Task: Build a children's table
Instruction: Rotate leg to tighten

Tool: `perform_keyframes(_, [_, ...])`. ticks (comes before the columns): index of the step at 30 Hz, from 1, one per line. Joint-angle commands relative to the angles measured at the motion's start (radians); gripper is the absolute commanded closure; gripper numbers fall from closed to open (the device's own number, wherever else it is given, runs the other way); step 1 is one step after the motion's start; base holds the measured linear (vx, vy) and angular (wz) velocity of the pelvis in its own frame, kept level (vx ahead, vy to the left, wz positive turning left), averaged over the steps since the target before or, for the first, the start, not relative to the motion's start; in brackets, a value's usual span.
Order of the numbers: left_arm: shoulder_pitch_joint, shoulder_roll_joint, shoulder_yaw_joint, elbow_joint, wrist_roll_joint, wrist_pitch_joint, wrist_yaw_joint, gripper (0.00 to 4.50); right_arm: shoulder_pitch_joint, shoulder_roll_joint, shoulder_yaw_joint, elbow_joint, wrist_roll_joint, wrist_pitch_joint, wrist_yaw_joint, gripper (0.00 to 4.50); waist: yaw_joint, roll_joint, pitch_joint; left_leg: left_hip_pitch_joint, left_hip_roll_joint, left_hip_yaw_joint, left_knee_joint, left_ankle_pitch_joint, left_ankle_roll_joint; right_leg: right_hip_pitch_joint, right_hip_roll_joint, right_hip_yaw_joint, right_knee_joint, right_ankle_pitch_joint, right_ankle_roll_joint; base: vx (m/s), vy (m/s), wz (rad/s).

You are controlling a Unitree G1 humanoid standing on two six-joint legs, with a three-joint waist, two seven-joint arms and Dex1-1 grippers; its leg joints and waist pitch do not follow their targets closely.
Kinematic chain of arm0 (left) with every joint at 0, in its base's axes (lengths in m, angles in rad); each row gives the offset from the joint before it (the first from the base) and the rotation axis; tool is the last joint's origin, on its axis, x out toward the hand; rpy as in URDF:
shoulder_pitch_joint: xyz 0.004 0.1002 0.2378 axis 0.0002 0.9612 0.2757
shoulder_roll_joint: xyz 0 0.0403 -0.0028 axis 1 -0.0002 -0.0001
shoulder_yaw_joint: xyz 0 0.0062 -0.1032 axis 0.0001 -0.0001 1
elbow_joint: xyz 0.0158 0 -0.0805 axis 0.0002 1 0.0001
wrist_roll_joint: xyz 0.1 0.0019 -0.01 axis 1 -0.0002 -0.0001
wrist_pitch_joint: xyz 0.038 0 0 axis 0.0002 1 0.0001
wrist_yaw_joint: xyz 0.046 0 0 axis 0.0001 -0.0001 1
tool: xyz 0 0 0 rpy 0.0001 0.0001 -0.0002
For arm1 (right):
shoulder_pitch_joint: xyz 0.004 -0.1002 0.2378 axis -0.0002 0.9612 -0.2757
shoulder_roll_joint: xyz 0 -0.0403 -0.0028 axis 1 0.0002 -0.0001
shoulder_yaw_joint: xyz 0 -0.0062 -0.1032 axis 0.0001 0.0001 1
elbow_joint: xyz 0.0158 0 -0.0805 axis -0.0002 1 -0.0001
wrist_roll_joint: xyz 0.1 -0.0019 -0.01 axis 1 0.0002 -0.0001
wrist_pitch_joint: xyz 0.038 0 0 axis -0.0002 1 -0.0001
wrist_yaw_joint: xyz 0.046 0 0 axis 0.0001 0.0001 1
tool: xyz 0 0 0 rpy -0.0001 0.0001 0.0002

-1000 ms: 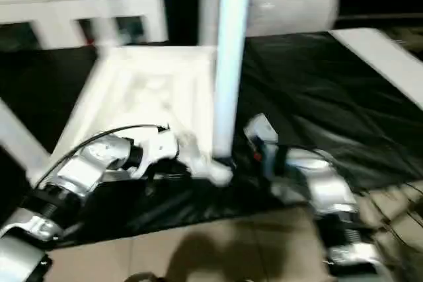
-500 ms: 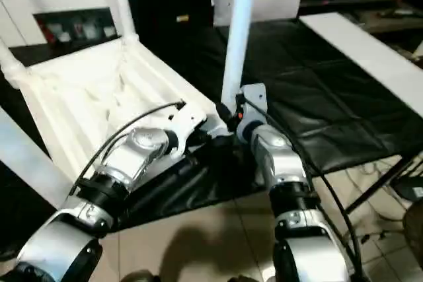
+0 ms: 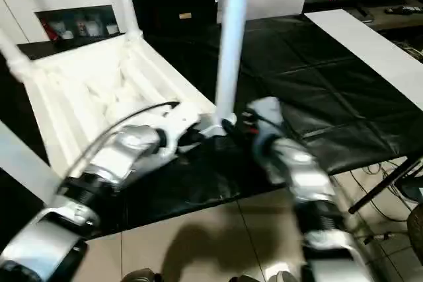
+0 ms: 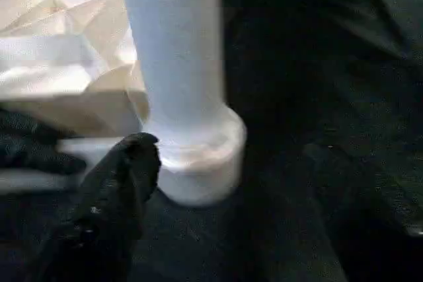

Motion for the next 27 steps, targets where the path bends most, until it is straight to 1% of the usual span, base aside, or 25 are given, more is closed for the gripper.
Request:
perform_keyframes(1, [-0.025, 0.013, 0.004, 0.022, 0.026, -0.025, 0.02, 4.5, 0.011, -0.01, -0.014, -0.038, 0.02, 0.005, 0.025, 0.22, 0.004, -0.009, -0.065, 0.003, 0.043, -0.005, -0.075, -0.166, 0.093, 0.068, -0.071, 0.059, -0.088, -0.267, -0.165, 0.0, 0.0, 0.0])
perform_keyframes(2, [-0.031, 0.013, 0.009, 0.026, 0.022, -0.027, 0.026, 4.5, 0.014, -0.016, -0.02, -0.043, 0.021, 0.005, 0.02, 0.22, 0.002, -0.011, -0.064, 0.001, 0.044, -0.005, -0.076, -0.169, 0.088, 0.068, -0.072, 0.058, -0.091, -0.293, -0.163, 0.0, 0.0, 0.0])
perform_keyframes(3, [-0.034, 0.012, 0.013, 0.028, 0.019, -0.027, 0.03, 4.5, 0.016, -0.019, -0.023, -0.046, 0.02, 0.003, 0.017, 0.17, 0.003, -0.012, -0.064, 0.003, 0.044, -0.005, -0.076, -0.169, 0.086, 0.066, -0.072, 0.058, -0.092, -0.302, -0.162, 0.0, 0.0, 0.0])
perform_keyframes(4, [-0.043, 0.01, 0.021, 0.038, 0.013, -0.042, 0.045, 4.5, 0.027, -0.025, -0.033, -0.069, 0.041, 0.022, 0.03, 0.06, 0.002, -0.011, -0.064, 0.003, 0.044, -0.005, -0.076, -0.169, 0.085, 0.064, -0.073, 0.058, -0.092, -0.311, -0.164, 0.0, 0.0, 0.0])
perform_keyframes(6, [-0.059, -0.001, 0.043, 0.053, -0.005, -0.063, 0.078, 4.5, 0.049, -0.037, -0.034, -0.11, 0.05, 0.024, 0.046, 0.06, 0.004, -0.009, -0.062, 0.006, 0.044, -0.003, -0.076, -0.174, 0.09, 0.061, -0.069, 0.059, -0.095, -0.308, -0.161, 0.0, 0.0, 0.0])
perform_keyframes(7, [-0.063, -0.007, 0.052, 0.054, -0.015, -0.079, 0.084, 4.5, 0.062, -0.039, -0.031, -0.137, 0.06, 0.026, 0.061, 0.06, 0.005, -0.01, -0.066, 0.005, 0.046, -0.005, -0.076, -0.155, 0.097, 0.065, -0.07, 0.058, -0.09, -0.272, -0.168, 0.0, 0.0, 0.0])
perform_keyframes(8, [-0.064, -0.011, 0.058, 0.056, -0.022, -0.09, 0.085, 4.5, 0.072, -0.037, -0.028, -0.163, 0.074, 0.035, 0.076, 0.06, 0.006, -0.01, -0.066, 0.002, 0.046, -0.005, -0.075, -0.134, 0.106, 0.065, -0.07, 0.058, -0.087, -0.235, -0.176, 0.0, 0.0, 0.0])
perform_keyframes(9, [-0.064, -0.012, 0.058, 0.056, -0.024, -0.092, 0.085, 4.23, 0.074, -0.037, -0.028, -0.167, 0.076, 0.036, 0.078, 0.02, 0.003, -0.011, -0.064, -0.002, 0.046, -0.006, -0.075, -0.131, 0.111, 0.067, -0.069, 0.057, -0.086, -0.23, -0.177, 0.0, 0.0, 0.0])
perform_keyframes(10, [-0.058, -0.023, 0.07, 0.044, -0.04, -0.104, 0.082, 4.07, 0.099, -0.034, -0.019, -0.235, 0.119, 0.058, 0.121, 0.0, 0.002, -0.012, -0.065, -0.001, 0.046, -0.005, -0.074, -0.123, 0.121, 0.067, -0.069, 0.057, -0.085, -0.215, -0.18, 0.0, 0.0, 0.0])
perform_keyframes(11, [-0.058, -0.023, 0.07, 0.044, -0.04, -0.104, 0.082, 3.96, 0.099, -0.034, -0.019, -0.235, 0.119, 0.058, 0.121, 0.0, 0.005, -0.012, -0.067, 0.001, 0.047, -0.004, -0.072, -0.109, 0.136, 0.067, -0.071, 0.058, -0.084, -0.192, -0.186, 0.0, 0.0, 0.0])
perform_keyframes(12, [-0.051, -0.029, 0.079, 0.034, -0.051, -0.109, 0.084, 3.96, 0.113, -0.033, -0.011, -0.268, 0.129, 0.054, 0.134, 0.0, 0.004, -0.011, -0.066, -0.002, 0.046, -0.005, -0.072, -0.104, 0.14, 0.067, -0.071, 0.057, -0.082, -0.182, -0.192, 0.0, 0.0, 0.0])
perform_keyframes(13, [-0.039, -0.035, 0.091, 0.018, -0.065, -0.108, 0.087, 3.89, 0.121, -0.03, -0.004, -0.29, 0.124, 0.024, 0.131, 0.0, 0.008, -0.01, -0.069, 0.0, 0.047, -0.004, -0.068, -0.088, 0.147, 0.066, -0.073, 0.058, -0.081, -0.156, -0.202, 0.0, 0.0, 0.0])
perform_keyframes(14, [-0.031, -0.038, 0.097, 0.006, -0.072, -0.109, 0.091, 3.59, 0.125, -0.026, -0.005, -0.305, 0.134, 0.035, 0.131, 0.0, 0.009, -0.007, -0.072, -0.001, 0.048, -0.006, -0.066, -0.054, 0.156, 0.065, -0.071, 0.058, -0.07, -0.096, -0.22, 0.0, 0.0, 0.0])
perform_keyframes(15, [-0.016, -0.04, 0.105, -0.014, -0.076, -0.118, 0.112, 3.59, 0.124, -0.014, -0.013, -0.328, 0.155, 0.052, 0.124, 0.0, 0.008, -0.007, -0.072, -0.002, 0.05, -0.006, -0.066, -0.048, 0.162, 0.065, -0.07, 0.058, -0.068, -0.077, -0.228, 0.0, 0.0, 0.0])
perform_keyframes(16, [-0.004, -0.041, 0.109, -0.029, -0.077, -0.125, 0.126, 3.51, 0.125, -0.005, -0.019, -0.347, 0.173, 0.068, 0.119, 0.0, 0.008, -0.007, -0.068, -0.003, 0.05, -0.005, -0.067, -0.058, 0.173, 0.063, -0.07, 0.058, -0.069, -0.07, -0.237, 0.0, 0.0, 0.0])
perform_keyframes(17, [0.002, -0.041, 0.11, -0.039, -0.077, -0.128, 0.131, 3.47, 0.125, -0.001, -0.02, -0.354, 0.177, 0.078, 0.113, 0.0, 0.007, -0.005, -0.067, -0.003, 0.05, -0.005, -0.068, -0.069, 0.173, 0.063, -0.069, 0.057, -0.069, -0.079, -0.237, 0.0, 0.0, 0.0])
perform_keyframes(18, [0.027, -0.04, 0.114, -0.079, -0.077, -0.137, 0.15, 3.41, 0.121, 0.011, -0.023, -0.384, 0.192, 0.105, 0.096, 0.0, 0.006, -0.005, -0.064, -0.002, 0.051, -0.005, -0.07, -0.088, 0.169, 0.063, -0.07, 0.057, -0.074, -0.11, -0.231, 0.0, 0.0, 0.0])
perform_keyframes(19, [0.05, -0.042, 0.121, -0.117, -0.088, -0.129, 0.15, 3.28, 0.118, 0.018, -0.019, -0.402, 0.196, 0.112, 0.088, 0.0, 0.005, -0.004, -0.061, -0.002, 0.052, -0.005, -0.073, -0.104, 0.159, 0.064, -0.07, 0.058, -0.077, -0.14, -0.223, 0.0, 0.0, 0.0])
perform_keyframes(20, [0.093, -0.051, 0.134, -0.193, -0.116, -0.118, 0.14, 3.08, 0.108, 0.032, -0.013, -0.428, 0.201, 0.119, 0.075, 0.0, 0.003, -0.005, -0.06, -0.002, 0.055, -0.005, -0.078, -0.123, 0.143, 0.064, -0.071, 0.058, -0.079, -0.172, -0.215, 0.0, 0.0, 0.0])
perform_keyframes(21, [0.123, -0.059, 0.145, -0.246, -0.135, -0.104, 0.131, 3.08, 0.101, 0.042, -0.009, -0.447, 0.203, 0.127, 0.066, 0.0, 0.002, -0.009, -0.058, -0.001, 0.054, -0.002, -0.079, -0.13, 0.137, 0.061, -0.07, 0.059, -0.082, -0.189, -0.211, 0.0, 0.0, 0.0])
perform_keyframes(22, [0.145, -0.064, 0.151, -0.284, -0.147, -0.09, 0.126, 3.06, 0.094, 0.048, -0.007, -0.456, 0.211, 0.137, 0.064, 0.0, 0.001, -0.005, -0.057, 0.0, 0.054, -0.001, -0.08, -0.147, 0.125, 0.058, -0.069, 0.06, -0.085, -0.22, -0.204, 0.0, 0.0, 0.0])
perform_keyframes(23, [0.167, -0.066, 0.151, -0.319, -0.16, -0.086, 0.114, 3.04, 0.089, 0.054, -0.002, -0.462, 0.216, 0.143, 0.066, 0.0, 0.0, -0.007, -0.055, 0.001, 0.054, -0.001, -0.083, -0.164, 0.114, 0.056, -0.069, 0.061, -0.089, -0.251, -0.193, 0.0, 0.0, 0.0])
perform_keyframes(24, [0.195, -0.065, 0.148, -0.359, -0.172, -0.081, 0.1, 2.95, 0.083, 0.057, 0.008, -0.468, 0.22, 0.146, 0.073, 0.0, 0.001, -0.005, -0.054, 0.001, 0.054, -0.002, -0.083, -0.172, 0.107, 0.055, -0.069, 0.061, -0.089, -0.264, -0.186, 0.0, 0.0, 0.0])
perform_keyframes(26, [0.239, -0.057, 0.138, -0.419, -0.186, -0.08, 0.085, 2.67, 0.077, 0.062, 0.02, -0.479, 0.231, 0.15, 0.085, 0.0, 0.002, -0.007, -0.05, 0.003, 0.056, -0.003, -0.089, -0.201, 0.087, 0.051, -0.07, 0.063, -0.095, -0.313, -0.159, 0.0, 0.0, 0.0])
perform_keyframes(27, [0.262, -0.054, 0.136, -0.451, -0.2, -0.072, 0.082, 2.63, 0.072, 0.068, 0.023, -0.481, 0.234, 0.149, 0.081, 0.0, 0.002, -0.006, -0.051, 0.003, 0.056, -0.003, -0.089, -0.201, 0.083, 0.051, -0.07, 0.063, -0.095, -0.316, -0.156, 0.0, 0.0, 0.0])
